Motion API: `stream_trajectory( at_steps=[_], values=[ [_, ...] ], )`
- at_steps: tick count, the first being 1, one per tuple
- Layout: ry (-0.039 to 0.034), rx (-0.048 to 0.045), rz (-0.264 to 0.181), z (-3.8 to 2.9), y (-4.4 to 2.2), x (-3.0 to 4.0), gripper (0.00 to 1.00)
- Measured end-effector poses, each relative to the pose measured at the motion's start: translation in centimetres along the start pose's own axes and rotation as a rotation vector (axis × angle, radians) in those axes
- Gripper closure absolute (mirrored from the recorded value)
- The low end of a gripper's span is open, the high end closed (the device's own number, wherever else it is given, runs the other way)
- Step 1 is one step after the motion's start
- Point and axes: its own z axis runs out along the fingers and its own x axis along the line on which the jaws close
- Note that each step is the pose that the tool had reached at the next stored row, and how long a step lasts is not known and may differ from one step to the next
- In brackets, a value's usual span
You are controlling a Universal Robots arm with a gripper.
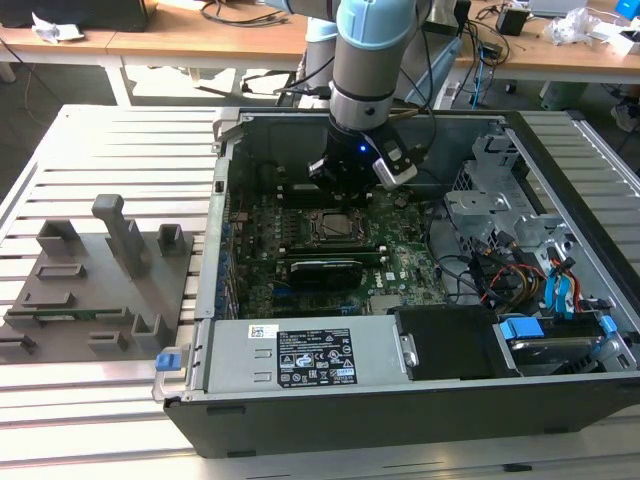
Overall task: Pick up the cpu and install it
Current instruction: 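Install the first cpu locking lever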
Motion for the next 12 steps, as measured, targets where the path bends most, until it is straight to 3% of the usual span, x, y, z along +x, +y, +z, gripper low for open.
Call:
stream_trajectory(
  at_steps=[4, 12],
  values=[
    [-0.0002, -0.0042, 0.0, -0.01, -0.07, 0.01, 0.89],
    [-0.0003, -0.0041, 0.0, -0.33, -0.3, 0.03, 0.89]
  ],
)
